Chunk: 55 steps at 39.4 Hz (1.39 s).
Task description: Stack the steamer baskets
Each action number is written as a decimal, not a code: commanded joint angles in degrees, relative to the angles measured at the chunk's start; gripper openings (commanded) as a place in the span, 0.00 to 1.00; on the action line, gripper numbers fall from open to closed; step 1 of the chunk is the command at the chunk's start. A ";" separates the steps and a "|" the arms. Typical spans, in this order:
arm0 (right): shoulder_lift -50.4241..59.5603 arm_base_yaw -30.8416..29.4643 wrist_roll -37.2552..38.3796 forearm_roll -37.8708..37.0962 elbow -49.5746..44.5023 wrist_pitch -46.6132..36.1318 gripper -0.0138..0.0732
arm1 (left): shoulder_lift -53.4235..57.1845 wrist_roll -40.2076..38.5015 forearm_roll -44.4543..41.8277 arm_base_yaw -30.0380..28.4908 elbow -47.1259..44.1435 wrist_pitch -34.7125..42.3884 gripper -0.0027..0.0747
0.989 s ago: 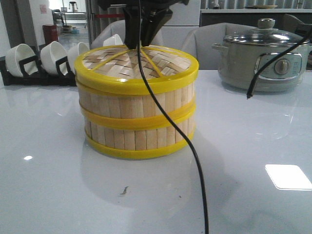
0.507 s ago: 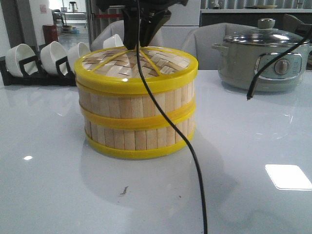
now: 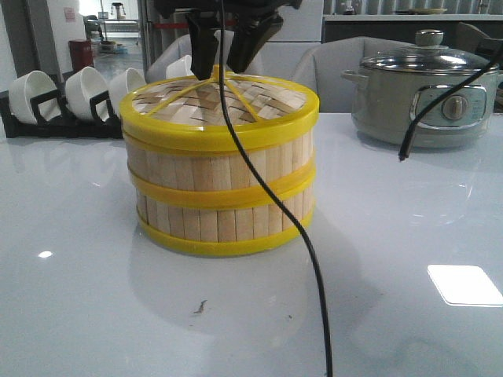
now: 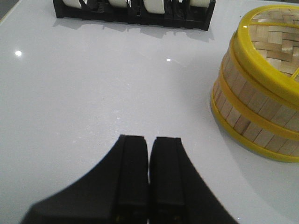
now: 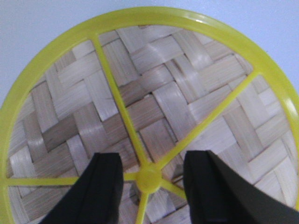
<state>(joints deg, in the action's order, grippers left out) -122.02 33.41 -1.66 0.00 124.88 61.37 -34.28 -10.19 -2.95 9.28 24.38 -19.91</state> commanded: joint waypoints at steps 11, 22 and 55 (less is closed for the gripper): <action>9.90 -3.70 0.08 -0.67 1.25 -6.04 0.59 | 0.00 -0.36 0.40 -0.05 1.60 4.96 0.14; 21.06 -12.38 0.08 -0.62 -8.96 -7.25 0.57 | 0.00 -0.36 0.40 -0.05 1.60 4.96 0.14; 81.59 -40.74 0.08 4.39 -81.81 -42.18 0.55 | 0.00 -0.36 0.40 -0.05 1.60 4.96 0.14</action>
<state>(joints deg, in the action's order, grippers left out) -46.93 -4.41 -1.45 3.02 46.78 26.95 -34.28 -10.19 -2.95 9.28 24.38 -19.91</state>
